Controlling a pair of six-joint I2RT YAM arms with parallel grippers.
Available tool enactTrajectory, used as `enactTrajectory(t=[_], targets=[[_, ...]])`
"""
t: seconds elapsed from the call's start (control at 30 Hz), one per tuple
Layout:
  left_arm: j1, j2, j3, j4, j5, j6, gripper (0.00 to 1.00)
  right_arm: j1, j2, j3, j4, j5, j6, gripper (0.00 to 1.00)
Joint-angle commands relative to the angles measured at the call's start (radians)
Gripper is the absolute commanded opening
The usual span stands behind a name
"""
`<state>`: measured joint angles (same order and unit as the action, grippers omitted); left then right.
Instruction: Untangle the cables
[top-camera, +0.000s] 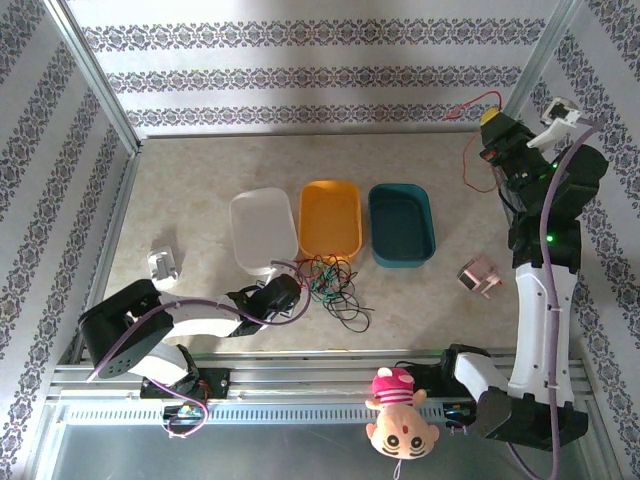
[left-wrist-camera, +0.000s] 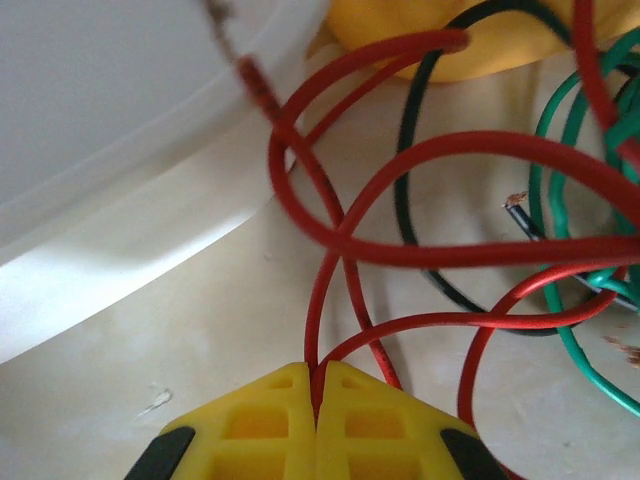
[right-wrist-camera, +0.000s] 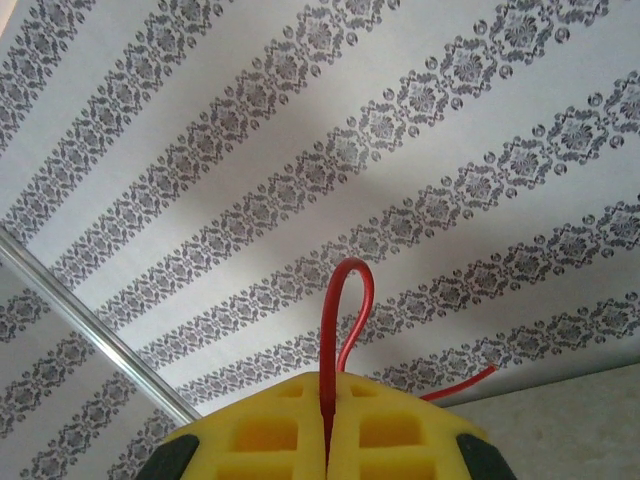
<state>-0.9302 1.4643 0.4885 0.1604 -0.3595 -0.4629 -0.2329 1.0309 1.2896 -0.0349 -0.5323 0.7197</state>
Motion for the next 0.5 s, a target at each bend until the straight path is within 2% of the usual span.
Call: enactTrajectory(t=[0.0, 0.2, 0.3, 0.47], targets=[[-0.023, 0.009, 0.026, -0.006, 0.043, 0.043, 0.0, 0.006, 0.013, 0.07, 0.008, -0.01, -0.06, 0.0], [-0.024, -0.005, 0.042, -0.01, 0.042, 0.04, 0.0, 0.036, 0.033, 0.032, -0.058, 0.062, -0.183, 0.0], [-0.024, -0.017, 0.039, -0.016, 0.039, 0.031, 0.0, 0.076, 0.027, -0.075, -0.074, 0.123, -0.248, 0.0], [-0.024, -0.034, 0.033, -0.016, 0.031, 0.032, 0.0, 0.156, 0.01, -0.283, -0.019, 0.153, -0.226, 0.0]])
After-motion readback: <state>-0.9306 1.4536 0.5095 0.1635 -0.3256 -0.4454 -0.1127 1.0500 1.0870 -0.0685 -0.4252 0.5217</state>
